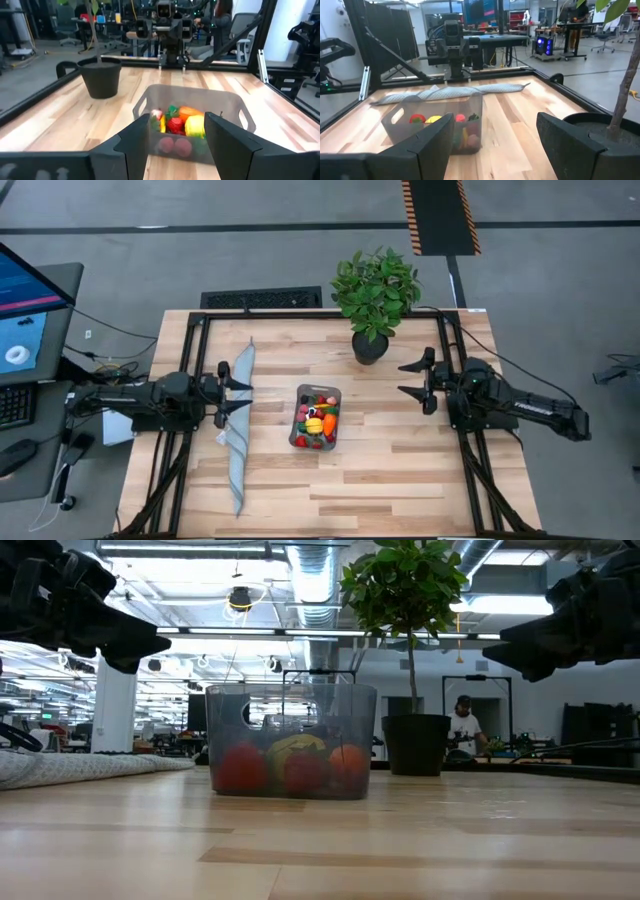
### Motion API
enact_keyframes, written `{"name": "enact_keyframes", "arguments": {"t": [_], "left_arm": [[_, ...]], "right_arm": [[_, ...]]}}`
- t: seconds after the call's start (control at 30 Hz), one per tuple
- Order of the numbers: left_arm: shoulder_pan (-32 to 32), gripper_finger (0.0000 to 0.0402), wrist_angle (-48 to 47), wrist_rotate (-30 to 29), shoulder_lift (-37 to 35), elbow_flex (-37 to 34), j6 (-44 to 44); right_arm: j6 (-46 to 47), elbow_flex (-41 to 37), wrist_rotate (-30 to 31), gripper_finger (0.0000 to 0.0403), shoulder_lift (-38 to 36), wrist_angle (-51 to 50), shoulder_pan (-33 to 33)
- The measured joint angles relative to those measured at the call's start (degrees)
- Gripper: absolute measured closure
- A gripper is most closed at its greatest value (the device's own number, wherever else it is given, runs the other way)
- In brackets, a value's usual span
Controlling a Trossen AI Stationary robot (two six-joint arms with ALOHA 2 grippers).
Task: Pick and placing Produce into tupperware
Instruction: Return to Home Position
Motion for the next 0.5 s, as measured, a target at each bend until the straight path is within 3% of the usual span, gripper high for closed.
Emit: {"name": "enact_keyframes", "arguments": {"t": [0.5], "left_arm": [[0.0, 0.0224, 0.0, 0.0, 0.4, -0.1, 0.4]], "right_arm": [[0.0, 0.0, 0.0, 0.0096, 0.0, 0.0, 0.0]]}}
